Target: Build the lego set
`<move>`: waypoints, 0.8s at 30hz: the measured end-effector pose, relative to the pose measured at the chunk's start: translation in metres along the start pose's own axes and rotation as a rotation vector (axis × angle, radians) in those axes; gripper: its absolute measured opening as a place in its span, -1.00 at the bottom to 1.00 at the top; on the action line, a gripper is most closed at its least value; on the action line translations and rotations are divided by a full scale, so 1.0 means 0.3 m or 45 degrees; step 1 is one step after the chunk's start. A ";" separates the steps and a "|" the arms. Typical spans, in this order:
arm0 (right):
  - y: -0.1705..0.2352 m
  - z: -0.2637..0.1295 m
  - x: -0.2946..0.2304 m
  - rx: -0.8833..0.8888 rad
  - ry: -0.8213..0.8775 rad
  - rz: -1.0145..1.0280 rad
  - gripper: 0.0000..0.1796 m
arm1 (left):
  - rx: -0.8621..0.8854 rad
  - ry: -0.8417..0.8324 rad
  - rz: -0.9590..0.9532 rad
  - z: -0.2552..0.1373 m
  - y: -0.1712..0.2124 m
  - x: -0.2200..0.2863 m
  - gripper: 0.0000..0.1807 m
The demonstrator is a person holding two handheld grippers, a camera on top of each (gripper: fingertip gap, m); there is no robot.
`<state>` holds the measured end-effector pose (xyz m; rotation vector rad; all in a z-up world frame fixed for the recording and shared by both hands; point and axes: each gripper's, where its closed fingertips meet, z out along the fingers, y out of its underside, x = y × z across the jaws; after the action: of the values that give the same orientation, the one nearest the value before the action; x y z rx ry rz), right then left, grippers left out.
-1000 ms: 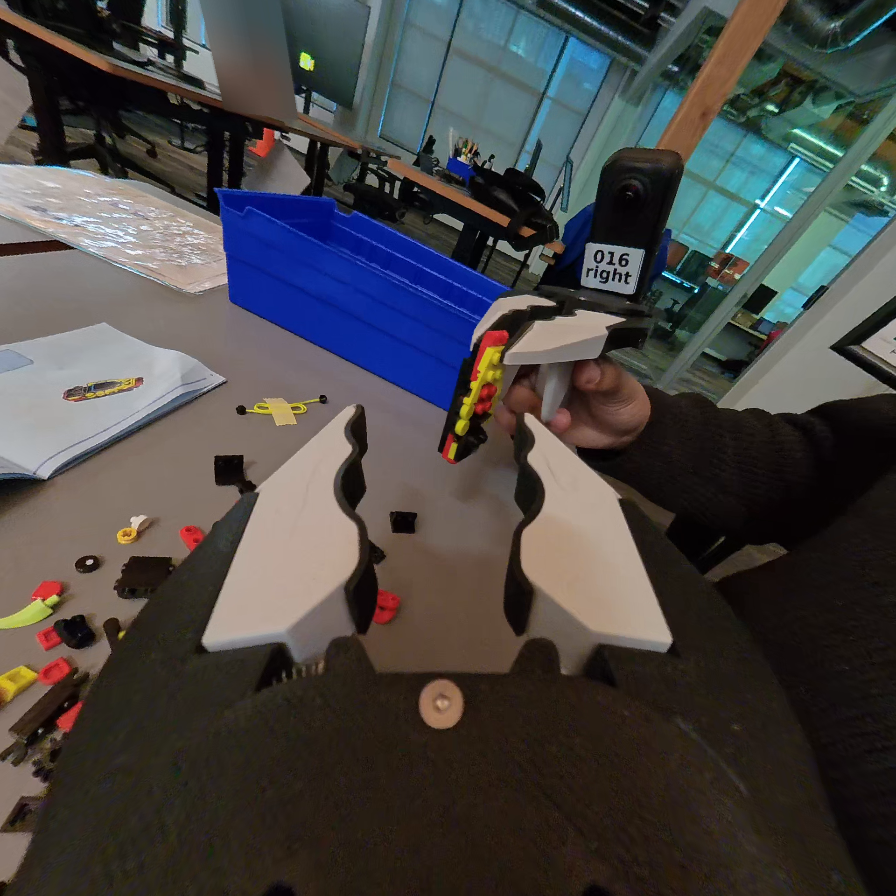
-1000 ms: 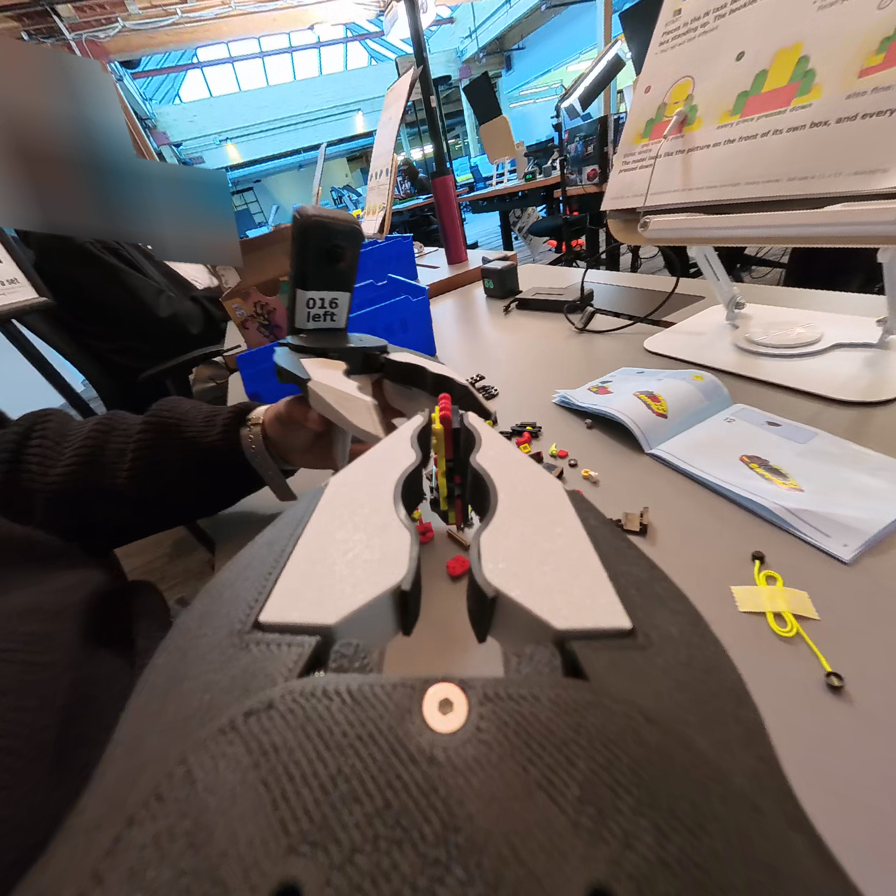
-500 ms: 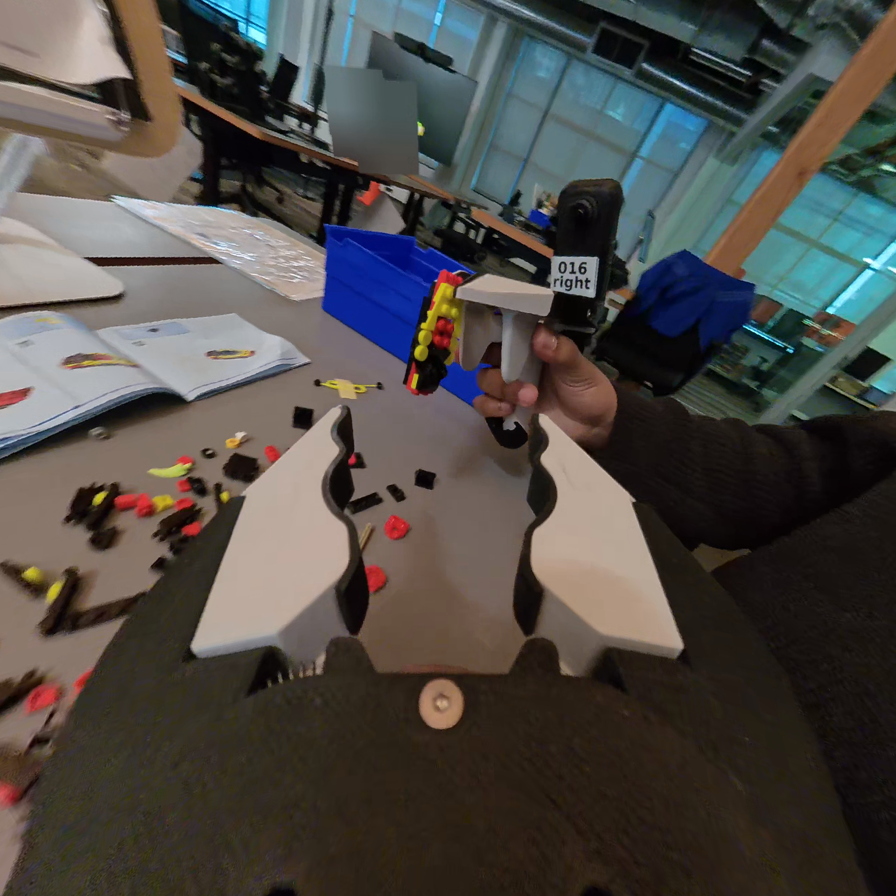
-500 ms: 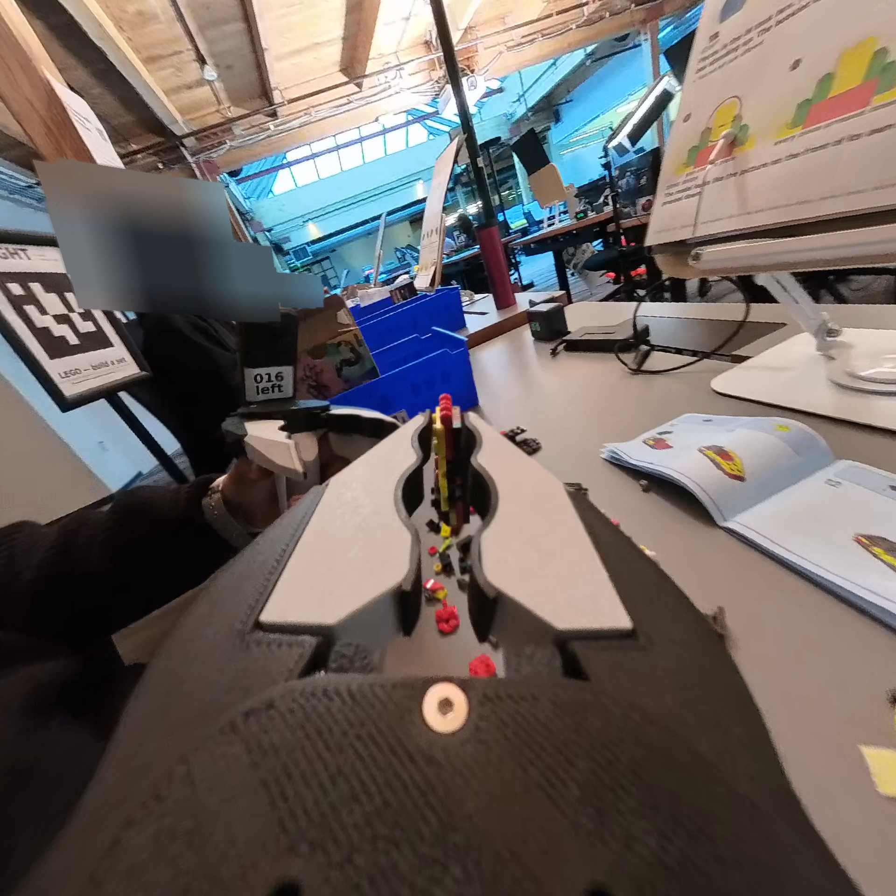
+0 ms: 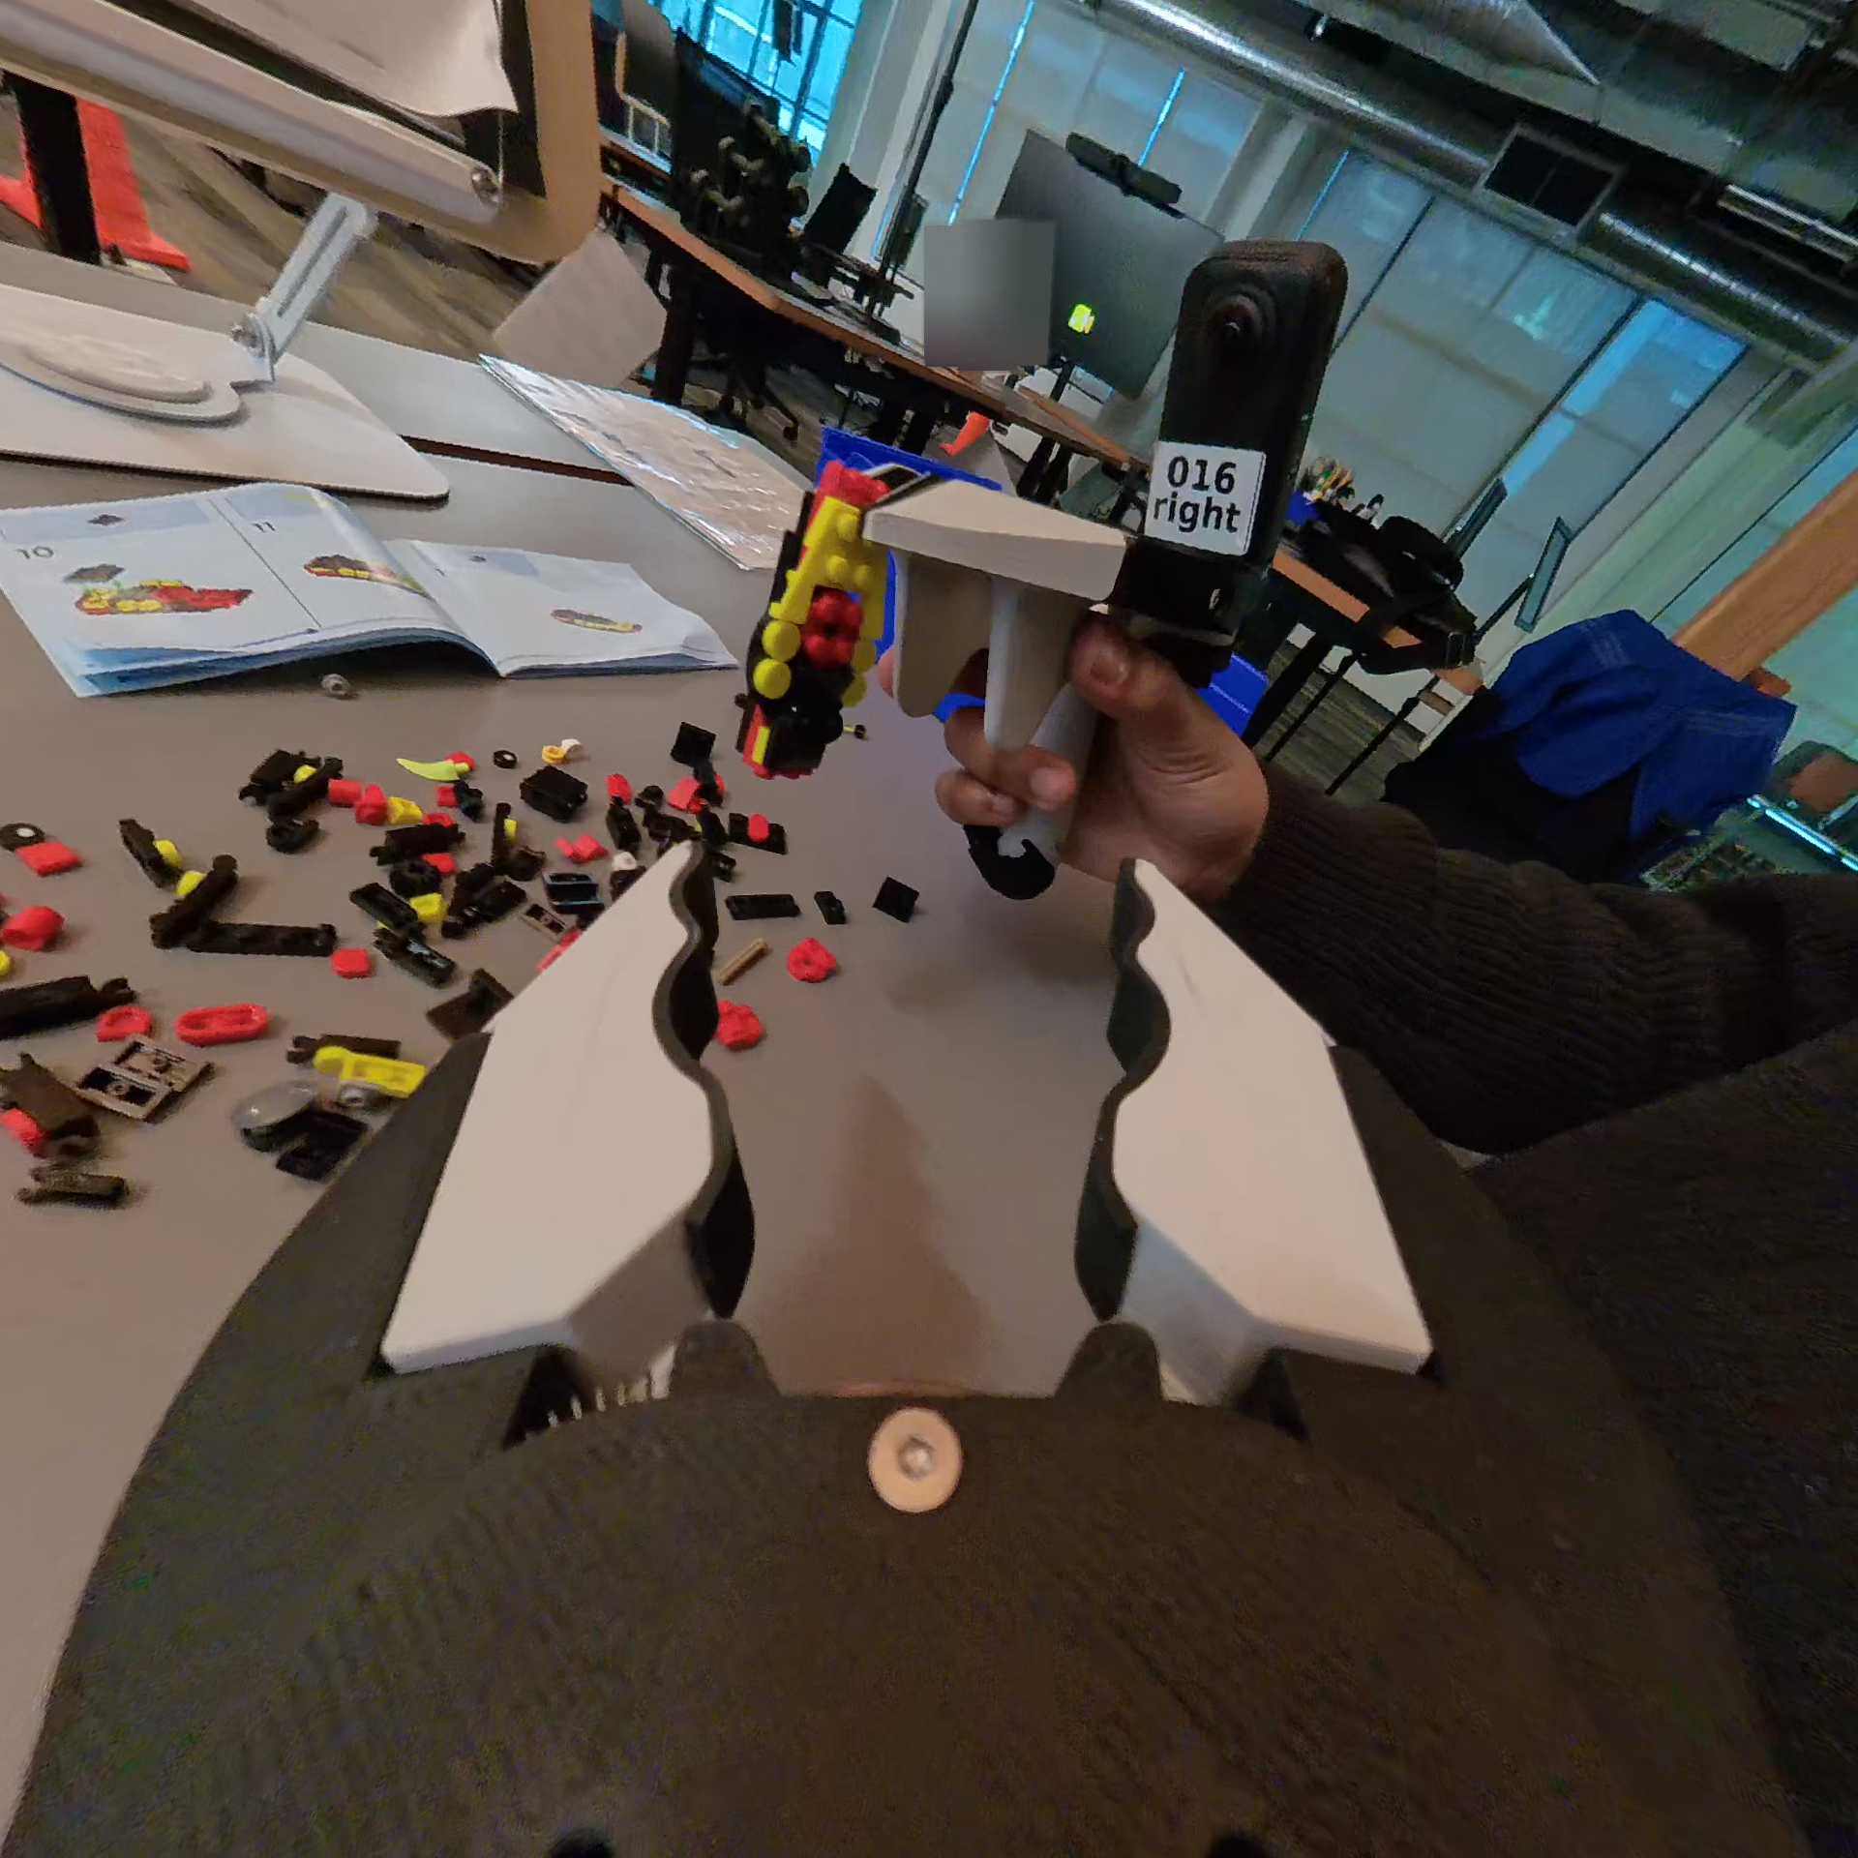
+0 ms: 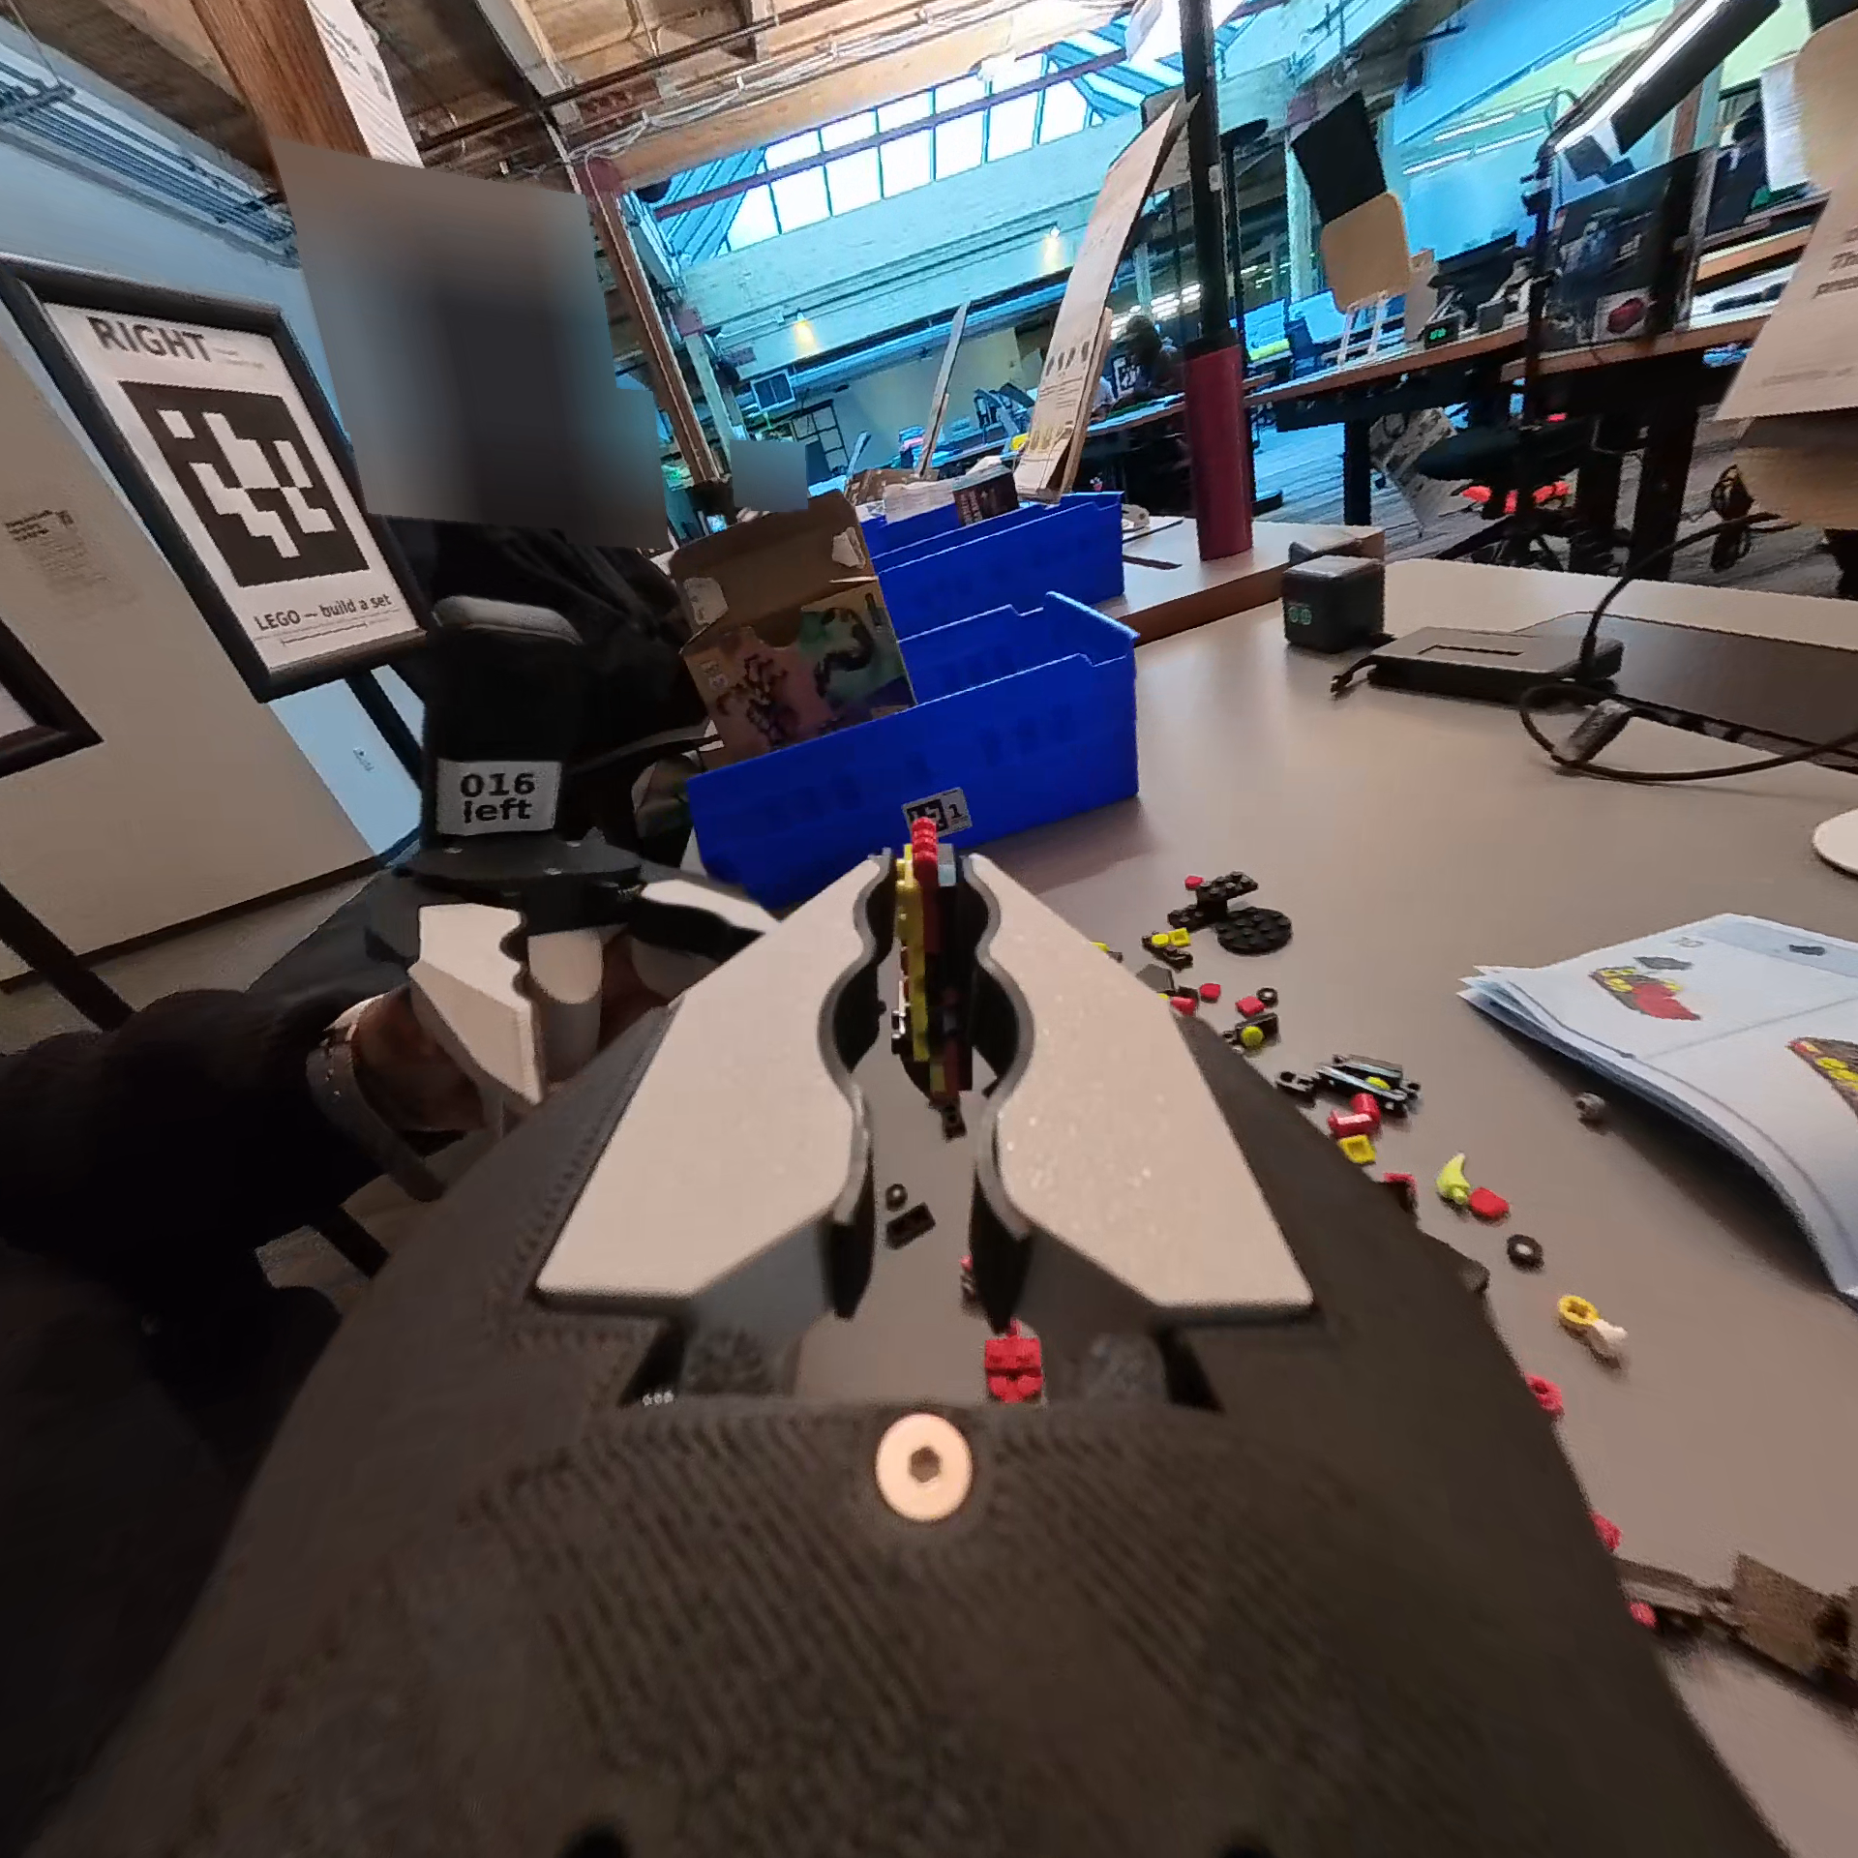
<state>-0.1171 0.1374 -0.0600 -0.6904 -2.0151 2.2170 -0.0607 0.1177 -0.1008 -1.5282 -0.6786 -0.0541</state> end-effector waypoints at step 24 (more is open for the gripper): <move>0.048 -0.237 -0.009 -0.004 0.349 0.062 -0.90 | -0.140 0.211 -0.087 0.133 0.033 0.093 0.04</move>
<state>-0.0852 0.2005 -0.0759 -0.9922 -1.8863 2.0123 -0.0484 0.1657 -0.1014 -1.5853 -0.6031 -0.2710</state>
